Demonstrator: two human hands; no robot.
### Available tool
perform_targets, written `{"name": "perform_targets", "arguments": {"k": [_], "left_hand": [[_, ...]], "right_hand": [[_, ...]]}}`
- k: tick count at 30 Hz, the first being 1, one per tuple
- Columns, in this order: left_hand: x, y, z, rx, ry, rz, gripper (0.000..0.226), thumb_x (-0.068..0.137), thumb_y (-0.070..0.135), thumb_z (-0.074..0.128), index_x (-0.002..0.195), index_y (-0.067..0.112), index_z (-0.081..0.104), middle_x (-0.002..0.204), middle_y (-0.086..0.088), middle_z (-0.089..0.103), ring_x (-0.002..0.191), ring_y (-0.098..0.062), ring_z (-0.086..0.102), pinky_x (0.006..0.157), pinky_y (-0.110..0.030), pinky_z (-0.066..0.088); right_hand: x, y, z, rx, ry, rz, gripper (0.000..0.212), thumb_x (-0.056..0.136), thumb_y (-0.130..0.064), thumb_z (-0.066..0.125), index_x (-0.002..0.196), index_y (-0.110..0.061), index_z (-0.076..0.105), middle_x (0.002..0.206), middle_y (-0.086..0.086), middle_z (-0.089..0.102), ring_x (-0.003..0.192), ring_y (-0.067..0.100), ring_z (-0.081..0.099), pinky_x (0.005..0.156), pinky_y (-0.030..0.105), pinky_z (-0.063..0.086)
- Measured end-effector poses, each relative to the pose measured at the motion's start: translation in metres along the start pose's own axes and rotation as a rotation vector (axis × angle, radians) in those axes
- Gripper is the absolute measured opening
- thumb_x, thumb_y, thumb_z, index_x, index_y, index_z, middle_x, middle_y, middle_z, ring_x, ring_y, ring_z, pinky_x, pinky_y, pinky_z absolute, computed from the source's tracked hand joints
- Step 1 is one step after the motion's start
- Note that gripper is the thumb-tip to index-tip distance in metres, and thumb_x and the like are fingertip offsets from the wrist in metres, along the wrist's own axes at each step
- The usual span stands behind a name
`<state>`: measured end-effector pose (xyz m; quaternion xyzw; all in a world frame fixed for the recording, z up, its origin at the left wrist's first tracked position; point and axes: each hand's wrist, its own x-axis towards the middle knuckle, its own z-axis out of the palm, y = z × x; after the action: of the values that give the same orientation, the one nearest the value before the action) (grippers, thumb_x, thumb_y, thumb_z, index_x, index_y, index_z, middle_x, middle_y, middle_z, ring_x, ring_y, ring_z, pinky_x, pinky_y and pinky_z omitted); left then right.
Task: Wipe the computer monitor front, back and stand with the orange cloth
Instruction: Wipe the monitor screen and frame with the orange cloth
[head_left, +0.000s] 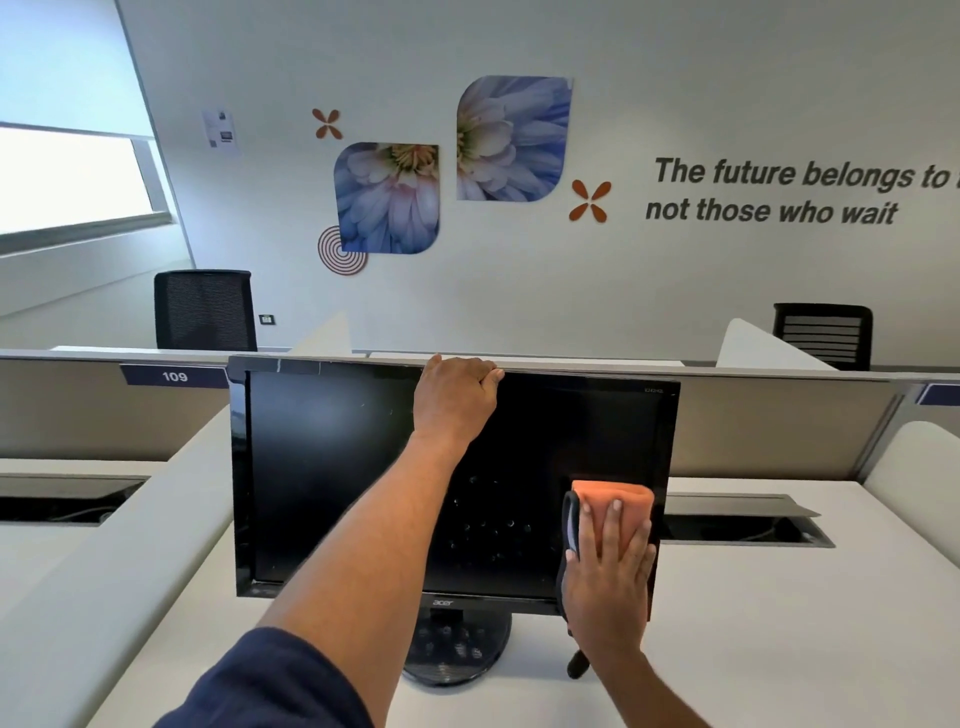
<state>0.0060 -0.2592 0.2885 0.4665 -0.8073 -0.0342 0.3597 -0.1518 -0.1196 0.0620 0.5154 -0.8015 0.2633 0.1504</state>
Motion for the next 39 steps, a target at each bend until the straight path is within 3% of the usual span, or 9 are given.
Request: {"name": "perform_targets", "arguments": {"k": [2,8,14,17,21,28,32,35,39], "left_hand": [[-0.001,0.001,0.0,-0.004,-0.001,-0.002,0.033,0.1,0.037,0.043,0.108,0.025,0.073,0.105,0.007,0.073,0.103,-0.014,0.062,0.116,-0.032,0.019],[-0.002,-0.001,-0.004,-0.004,0.0,-0.004,0.032,0.1,0.035,0.043,0.103,0.023,0.073,0.099,0.005,0.073,0.099,-0.016,0.063,0.116,-0.033,0.02],[0.001,-0.002,-0.002,-0.003,-0.006,-0.028,0.032,0.099,0.033,0.043,0.105,0.022,0.073,0.098,0.001,0.074,0.101,-0.018,0.063,0.117,-0.034,0.019],[0.002,-0.001,0.001,0.001,0.016,-0.031,0.03,0.098,0.032,0.045,0.099,0.021,0.073,0.093,0.0,0.074,0.097,-0.02,0.063,0.116,-0.034,0.02],[0.004,0.004,0.006,-0.001,0.045,-0.016,0.028,0.096,0.032,0.049,0.094,0.019,0.074,0.089,-0.003,0.074,0.093,-0.023,0.064,0.115,-0.034,0.024],[0.005,-0.008,0.004,-0.012,0.048,-0.006,0.031,0.098,0.033,0.045,0.1,0.022,0.074,0.096,0.001,0.074,0.096,-0.02,0.064,0.116,-0.034,0.021],[0.006,-0.006,0.01,-0.009,0.048,0.005,0.032,0.098,0.034,0.044,0.099,0.024,0.074,0.096,0.005,0.074,0.096,-0.016,0.063,0.117,-0.035,0.022],[0.007,-0.008,0.011,-0.009,0.053,-0.005,0.032,0.098,0.034,0.044,0.097,0.023,0.074,0.095,0.004,0.074,0.096,-0.016,0.063,0.117,-0.035,0.022],[0.006,-0.006,0.013,-0.008,0.078,-0.001,0.03,0.096,0.033,0.046,0.092,0.022,0.074,0.089,0.005,0.073,0.091,-0.016,0.063,0.117,-0.036,0.022]], "right_hand": [[0.003,-0.003,-0.004,-0.006,-0.02,0.002,0.059,0.101,-0.04,0.009,0.152,-0.014,0.026,0.161,0.019,0.007,0.143,0.052,0.007,0.108,0.067,0.026],[0.064,-0.022,-0.041,0.024,0.107,0.029,0.062,0.093,-0.029,0.035,0.153,-0.016,0.025,0.16,0.019,0.01,0.139,0.058,0.013,0.108,0.069,0.021],[0.113,-0.058,-0.06,0.099,0.143,0.092,0.066,0.094,-0.037,0.029,0.155,-0.02,0.01,0.162,0.015,0.005,0.138,0.06,0.009,0.109,0.073,0.013],[0.103,-0.066,-0.052,0.057,0.133,-0.073,0.065,0.095,-0.037,0.033,0.155,-0.023,0.012,0.163,0.011,0.003,0.141,0.056,0.003,0.112,0.07,0.008],[0.083,-0.087,-0.042,-0.042,0.074,-0.482,0.068,0.095,-0.038,0.045,0.155,-0.029,0.013,0.163,0.003,0.002,0.145,0.047,-0.006,0.114,0.066,0.008],[0.004,-0.064,0.007,-0.195,-0.08,-0.814,0.089,0.079,-0.021,0.061,0.155,-0.03,0.014,0.163,0.0,0.005,0.148,0.04,0.003,0.113,0.06,0.009],[-0.016,-0.024,0.014,-0.281,-0.045,-0.727,0.085,0.078,-0.018,0.056,0.153,-0.034,0.019,0.163,-0.002,0.012,0.148,0.037,0.005,0.112,0.061,0.016],[0.005,-0.005,-0.002,-0.241,0.015,-0.469,0.075,0.083,-0.022,0.058,0.152,-0.028,0.028,0.161,0.006,0.017,0.145,0.045,0.012,0.11,0.067,0.019],[0.058,-0.023,-0.033,-0.149,0.086,-0.198,0.067,0.09,-0.031,0.051,0.152,-0.021,0.027,0.159,0.015,0.018,0.142,0.053,0.013,0.109,0.072,0.011]]}}
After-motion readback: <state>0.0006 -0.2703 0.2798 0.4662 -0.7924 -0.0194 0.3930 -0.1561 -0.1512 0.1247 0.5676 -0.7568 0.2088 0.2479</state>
